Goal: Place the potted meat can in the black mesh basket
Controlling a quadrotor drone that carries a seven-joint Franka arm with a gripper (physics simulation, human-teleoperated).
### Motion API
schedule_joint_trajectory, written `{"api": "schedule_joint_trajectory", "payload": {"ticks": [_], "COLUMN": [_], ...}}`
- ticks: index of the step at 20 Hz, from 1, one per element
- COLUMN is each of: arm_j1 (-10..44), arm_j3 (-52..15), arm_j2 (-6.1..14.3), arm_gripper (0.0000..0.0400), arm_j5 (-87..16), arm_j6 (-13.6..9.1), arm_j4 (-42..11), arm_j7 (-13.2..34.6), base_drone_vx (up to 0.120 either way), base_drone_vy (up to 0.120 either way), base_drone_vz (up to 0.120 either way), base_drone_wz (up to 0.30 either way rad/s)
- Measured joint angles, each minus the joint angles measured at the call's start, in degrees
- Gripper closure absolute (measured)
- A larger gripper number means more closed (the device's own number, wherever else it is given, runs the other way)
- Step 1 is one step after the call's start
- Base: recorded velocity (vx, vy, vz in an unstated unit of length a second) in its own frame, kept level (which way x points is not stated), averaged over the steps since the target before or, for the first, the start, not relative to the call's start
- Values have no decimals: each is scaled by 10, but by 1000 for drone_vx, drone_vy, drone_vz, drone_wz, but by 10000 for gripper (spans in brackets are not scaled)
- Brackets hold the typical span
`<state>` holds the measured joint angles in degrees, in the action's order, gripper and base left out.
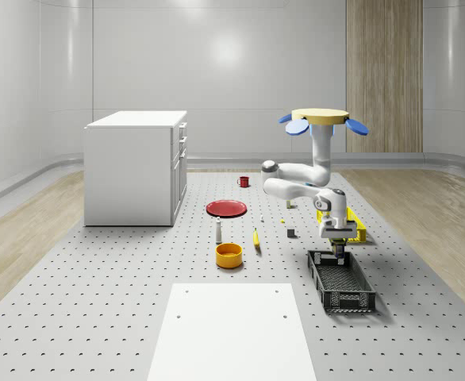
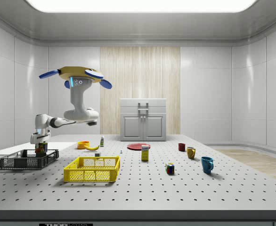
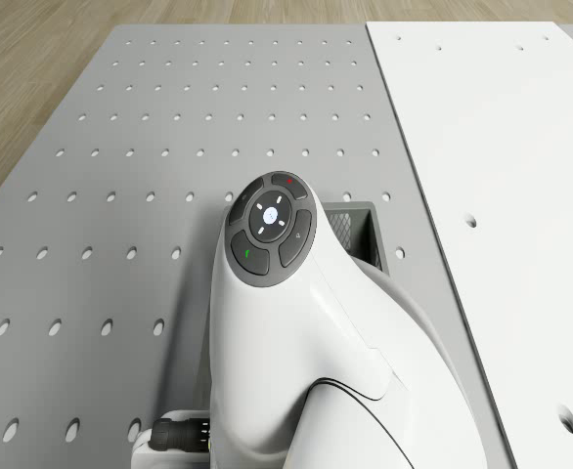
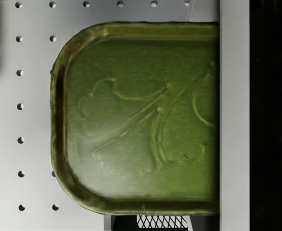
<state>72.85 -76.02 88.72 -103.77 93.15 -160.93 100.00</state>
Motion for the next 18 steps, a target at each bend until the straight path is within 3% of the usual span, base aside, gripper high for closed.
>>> {"api": "schedule_joint_trajectory", "payload": {"ticks": [8,14,18], "arm_j1": [0,0,0], "arm_j3": [0,0,0], "arm_j2": [1,1,2], "arm_gripper": [118,118,118], "arm_j5": [0,1,1], "arm_j6": [1,1,2], "arm_j4": [0,0,0], "arm_j7": [0,0,0], "base_drone_vx": [120,120,120], "base_drone_vy": [0,-27,-50], "base_drone_vz": [-5,-113,0], "base_drone_wz": [0,0,0]}}
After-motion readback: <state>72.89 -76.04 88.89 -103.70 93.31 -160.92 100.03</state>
